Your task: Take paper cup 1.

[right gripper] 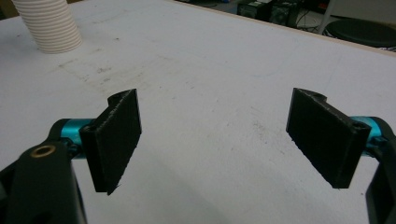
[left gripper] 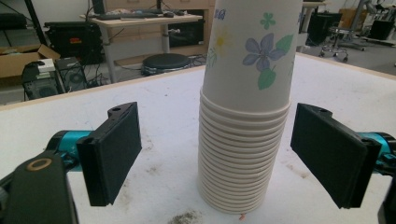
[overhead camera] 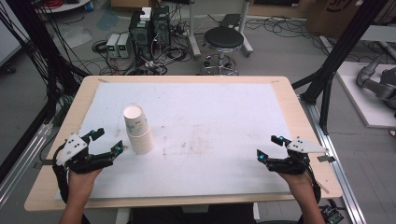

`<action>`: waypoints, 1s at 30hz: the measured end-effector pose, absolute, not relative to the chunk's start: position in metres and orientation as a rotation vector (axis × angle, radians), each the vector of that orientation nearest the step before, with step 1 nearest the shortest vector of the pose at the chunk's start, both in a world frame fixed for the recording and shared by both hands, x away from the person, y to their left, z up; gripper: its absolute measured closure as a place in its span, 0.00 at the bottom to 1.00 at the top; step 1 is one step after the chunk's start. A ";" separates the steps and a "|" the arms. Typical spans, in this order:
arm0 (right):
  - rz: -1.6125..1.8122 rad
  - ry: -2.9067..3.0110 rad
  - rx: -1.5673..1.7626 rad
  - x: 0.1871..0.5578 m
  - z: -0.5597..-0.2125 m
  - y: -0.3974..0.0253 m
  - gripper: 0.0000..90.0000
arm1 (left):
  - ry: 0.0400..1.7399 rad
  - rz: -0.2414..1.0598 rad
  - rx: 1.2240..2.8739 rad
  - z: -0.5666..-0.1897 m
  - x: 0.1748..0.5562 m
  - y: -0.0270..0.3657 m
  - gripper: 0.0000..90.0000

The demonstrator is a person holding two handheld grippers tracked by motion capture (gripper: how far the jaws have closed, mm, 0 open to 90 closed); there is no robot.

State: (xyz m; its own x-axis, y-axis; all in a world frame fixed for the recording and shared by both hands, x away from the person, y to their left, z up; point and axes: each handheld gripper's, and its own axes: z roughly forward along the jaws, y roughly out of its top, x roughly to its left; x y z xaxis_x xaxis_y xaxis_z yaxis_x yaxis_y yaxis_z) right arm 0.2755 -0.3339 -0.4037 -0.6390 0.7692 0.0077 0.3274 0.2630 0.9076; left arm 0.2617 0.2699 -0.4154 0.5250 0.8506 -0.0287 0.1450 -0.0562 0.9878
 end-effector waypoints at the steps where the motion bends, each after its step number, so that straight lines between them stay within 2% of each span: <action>1: 1.347 2.098 0.993 0.275 -0.404 -0.335 0.20 | 0.883 0.713 1.544 -0.416 0.262 0.269 0.18; 19: 1.326 2.112 1.008 0.270 -0.412 -0.339 0.20 | 0.863 0.687 1.555 -0.419 0.261 0.268 0.18; 30: 1.342 2.109 0.969 0.269 -0.404 -0.331 0.20 | 0.828 0.673 1.541 -0.399 0.261 0.257 0.18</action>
State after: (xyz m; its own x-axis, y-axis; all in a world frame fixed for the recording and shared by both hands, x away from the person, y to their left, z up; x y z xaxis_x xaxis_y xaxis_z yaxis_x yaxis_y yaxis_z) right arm 0.2686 -0.3306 -0.4040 -0.6484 0.7613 -0.0068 0.3163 0.2775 0.9072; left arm 0.2605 0.2568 -0.3990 0.5790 0.8144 -0.0387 0.1293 -0.0448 0.9906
